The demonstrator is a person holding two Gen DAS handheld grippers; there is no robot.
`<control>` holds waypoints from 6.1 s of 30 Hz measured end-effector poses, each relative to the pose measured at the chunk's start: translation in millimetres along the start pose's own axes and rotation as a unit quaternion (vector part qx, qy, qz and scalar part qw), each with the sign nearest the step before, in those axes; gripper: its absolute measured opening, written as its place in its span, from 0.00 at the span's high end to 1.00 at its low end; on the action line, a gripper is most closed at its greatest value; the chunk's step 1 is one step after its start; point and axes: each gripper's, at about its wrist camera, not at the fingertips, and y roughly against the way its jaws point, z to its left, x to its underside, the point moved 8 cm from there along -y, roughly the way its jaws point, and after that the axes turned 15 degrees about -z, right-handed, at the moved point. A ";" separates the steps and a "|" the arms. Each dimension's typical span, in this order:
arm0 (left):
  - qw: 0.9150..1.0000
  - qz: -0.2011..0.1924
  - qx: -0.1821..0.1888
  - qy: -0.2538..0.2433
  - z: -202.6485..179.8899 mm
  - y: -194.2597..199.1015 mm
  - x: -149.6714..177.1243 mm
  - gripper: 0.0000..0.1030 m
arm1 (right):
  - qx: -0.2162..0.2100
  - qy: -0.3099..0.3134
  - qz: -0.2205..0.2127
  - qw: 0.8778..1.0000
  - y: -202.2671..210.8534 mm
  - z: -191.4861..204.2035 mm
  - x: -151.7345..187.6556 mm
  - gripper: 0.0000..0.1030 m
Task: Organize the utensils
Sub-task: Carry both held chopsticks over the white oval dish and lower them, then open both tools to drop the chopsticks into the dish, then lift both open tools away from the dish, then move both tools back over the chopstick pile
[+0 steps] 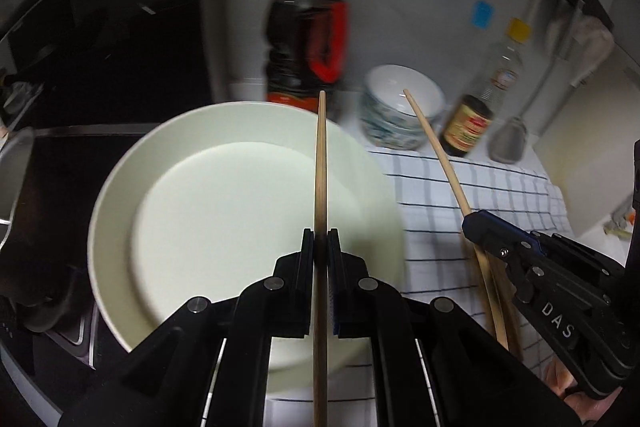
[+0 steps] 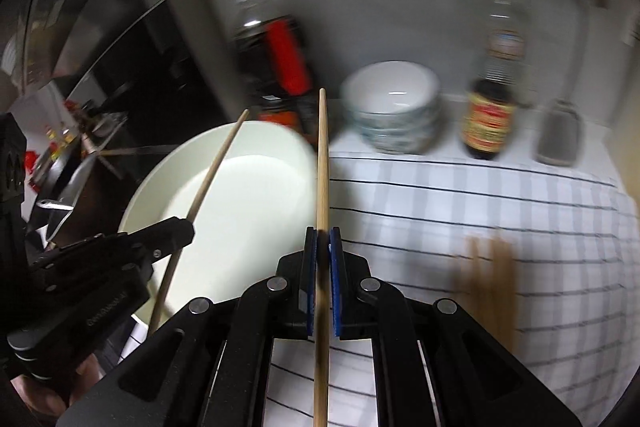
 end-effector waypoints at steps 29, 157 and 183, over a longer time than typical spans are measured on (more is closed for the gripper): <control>0.997 0.065 -0.049 0.002 98.4 -69.8 34.4 0.93 | 0.011 -0.029 0.118 0.993 -122.0 54.8 42.0 0.94; 0.998 0.046 -0.017 -0.044 -173.9 -63.9 139.4 0.06 | 0.143 0.005 0.052 0.988 48.8 -230.6 129.1 0.37; 0.998 0.049 -0.013 -0.034 -183.2 -71.6 144.7 0.06 | 0.172 0.019 0.041 0.984 51.6 -265.8 122.9 0.37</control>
